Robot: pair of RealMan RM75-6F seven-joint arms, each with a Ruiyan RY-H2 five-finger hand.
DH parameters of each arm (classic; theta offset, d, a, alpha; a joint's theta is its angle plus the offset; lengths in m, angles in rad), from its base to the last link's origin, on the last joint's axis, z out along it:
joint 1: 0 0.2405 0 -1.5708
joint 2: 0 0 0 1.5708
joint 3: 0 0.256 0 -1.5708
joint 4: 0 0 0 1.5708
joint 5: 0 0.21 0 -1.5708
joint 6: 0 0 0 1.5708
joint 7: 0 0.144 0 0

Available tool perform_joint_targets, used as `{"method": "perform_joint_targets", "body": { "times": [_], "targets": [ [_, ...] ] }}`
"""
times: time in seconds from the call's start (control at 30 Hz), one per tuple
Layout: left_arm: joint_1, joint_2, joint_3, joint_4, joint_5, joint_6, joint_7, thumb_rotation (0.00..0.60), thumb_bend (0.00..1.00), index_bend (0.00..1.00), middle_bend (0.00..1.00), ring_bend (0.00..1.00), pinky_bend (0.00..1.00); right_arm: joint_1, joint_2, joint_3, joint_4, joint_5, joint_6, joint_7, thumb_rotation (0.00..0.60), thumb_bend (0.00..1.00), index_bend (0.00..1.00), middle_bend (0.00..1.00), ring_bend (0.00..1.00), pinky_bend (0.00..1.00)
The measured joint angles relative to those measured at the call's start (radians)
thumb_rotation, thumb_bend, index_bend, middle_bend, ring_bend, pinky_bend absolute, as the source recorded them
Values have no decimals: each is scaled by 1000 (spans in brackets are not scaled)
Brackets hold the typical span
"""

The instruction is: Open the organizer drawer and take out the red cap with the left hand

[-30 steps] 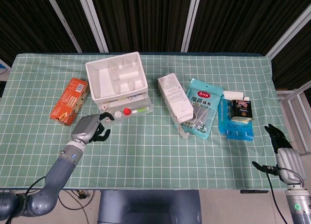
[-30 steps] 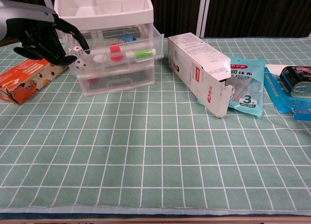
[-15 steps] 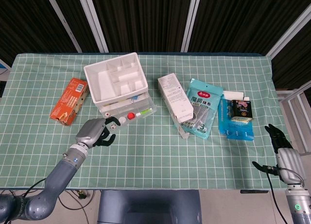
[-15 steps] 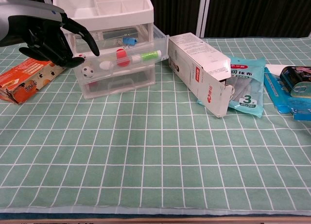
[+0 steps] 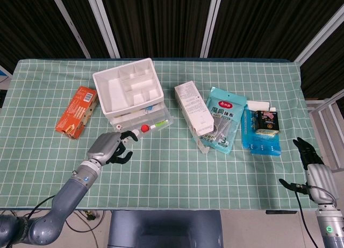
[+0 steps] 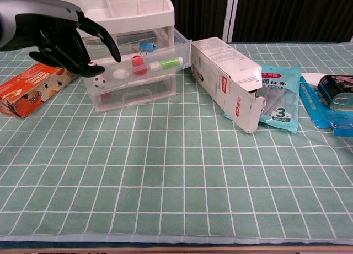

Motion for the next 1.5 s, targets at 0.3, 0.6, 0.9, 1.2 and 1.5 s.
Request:
{"method": "perform_joint_targets", "body": {
  "times": [0.3, 0.6, 0.9, 1.2, 1.5],
  "targets": [
    [-69, 62, -31, 16, 43, 4, 107, 600, 191, 358, 1000, 1000, 1000, 0, 0, 0, -1, 1, -2, 0, 600, 9, 0, 0, 0, 215],
    [-232, 124, 2, 210, 56, -162, 340, 600, 150, 354, 1000, 1000, 1000, 2, -1, 3, -3, 10, -8, 1, 600, 10, 0, 0, 0, 215],
    [-354, 74, 55, 394, 67, -318, 386, 600, 150, 367, 1000, 1000, 1000, 3, 0, 7, -6, 22, -15, 7, 600, 9, 0, 0, 0, 215],
    [-418, 3, 95, 464, 87, -377, 371, 600, 150, 404, 1000, 1000, 1000, 3, 2, 9, -8, 27, -20, 16, 600, 10, 0, 0, 0, 215],
    [-453, -21, 145, 492, 82, -385, 373, 600, 150, 451, 1000, 1000, 1000, 2, 4, 8, -9, 27, -20, 25, 600, 10, 0, 0, 0, 215]
  ]
}}
